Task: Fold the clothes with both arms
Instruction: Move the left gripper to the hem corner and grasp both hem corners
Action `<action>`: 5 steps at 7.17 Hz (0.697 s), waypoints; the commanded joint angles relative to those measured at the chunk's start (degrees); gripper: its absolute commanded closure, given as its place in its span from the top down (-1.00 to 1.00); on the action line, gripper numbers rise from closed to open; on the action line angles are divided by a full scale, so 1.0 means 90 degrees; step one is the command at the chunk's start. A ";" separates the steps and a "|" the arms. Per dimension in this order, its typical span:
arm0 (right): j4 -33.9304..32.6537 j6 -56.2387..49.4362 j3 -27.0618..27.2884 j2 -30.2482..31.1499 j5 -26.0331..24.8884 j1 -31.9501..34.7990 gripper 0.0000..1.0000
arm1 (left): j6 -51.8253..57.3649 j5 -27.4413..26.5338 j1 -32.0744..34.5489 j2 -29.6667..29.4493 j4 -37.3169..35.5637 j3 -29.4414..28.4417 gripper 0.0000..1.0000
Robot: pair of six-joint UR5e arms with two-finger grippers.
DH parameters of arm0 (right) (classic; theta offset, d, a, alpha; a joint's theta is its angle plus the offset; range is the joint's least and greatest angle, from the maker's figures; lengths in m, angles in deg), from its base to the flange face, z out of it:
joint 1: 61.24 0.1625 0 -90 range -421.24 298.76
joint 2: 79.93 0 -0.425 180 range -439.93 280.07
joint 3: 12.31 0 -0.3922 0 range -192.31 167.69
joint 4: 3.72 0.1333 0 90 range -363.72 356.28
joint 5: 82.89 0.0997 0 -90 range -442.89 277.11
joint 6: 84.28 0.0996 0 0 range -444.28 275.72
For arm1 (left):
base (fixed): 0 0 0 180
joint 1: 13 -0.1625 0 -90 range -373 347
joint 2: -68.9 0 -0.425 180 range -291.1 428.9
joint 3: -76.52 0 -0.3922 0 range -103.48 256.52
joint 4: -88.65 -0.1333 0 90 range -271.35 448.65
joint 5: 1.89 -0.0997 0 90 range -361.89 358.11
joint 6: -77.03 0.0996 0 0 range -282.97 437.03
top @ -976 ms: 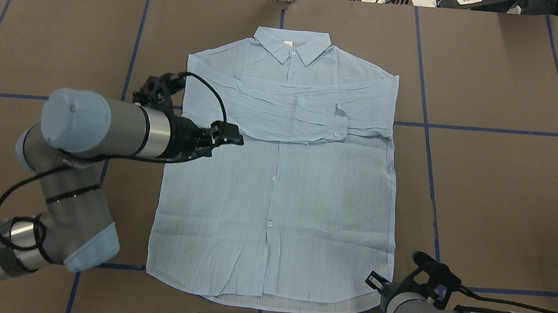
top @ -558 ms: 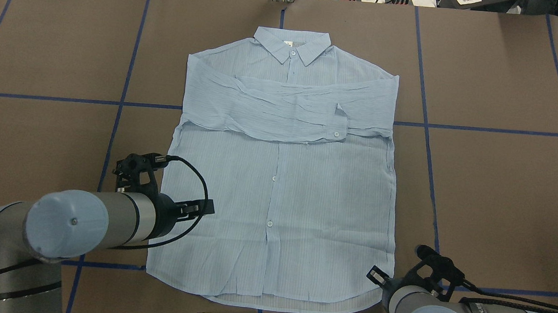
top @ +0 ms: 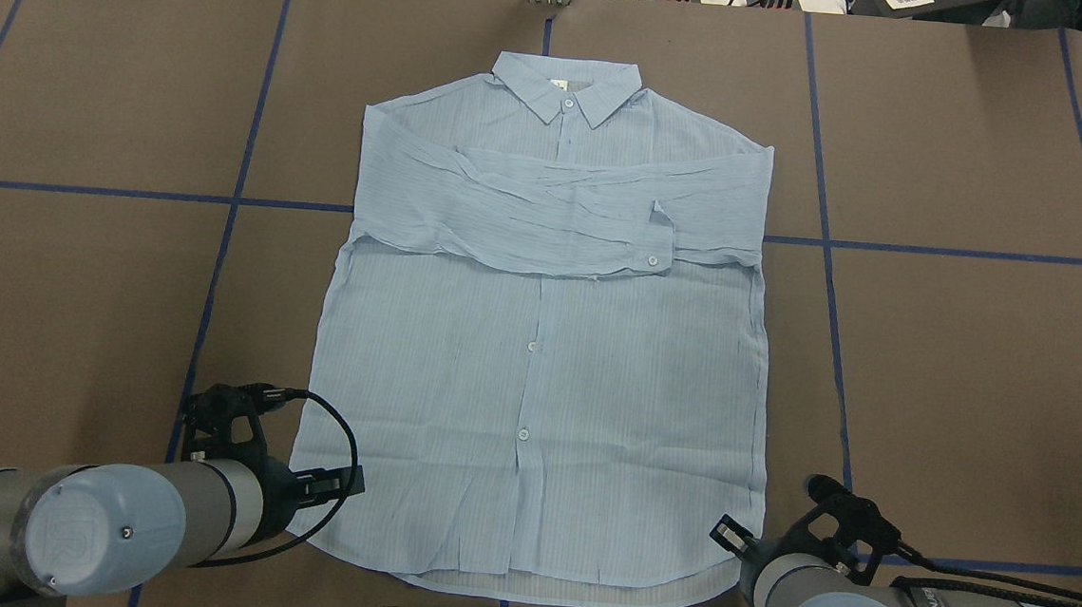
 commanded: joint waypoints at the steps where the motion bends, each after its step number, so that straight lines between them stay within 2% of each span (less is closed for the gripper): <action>1: 0.0001 0.0000 -0.0008 -0.0006 0.0009 0.0000 -1.00 | -0.0137 -0.0089 -0.0215 0.0128 -0.0031 -0.0051 0.61; 5: 0.0020 0.0000 0.0001 -0.0045 0.0019 -0.0010 -1.00 | -0.0147 -0.0089 -0.0254 0.0294 -0.0031 -0.0051 0.60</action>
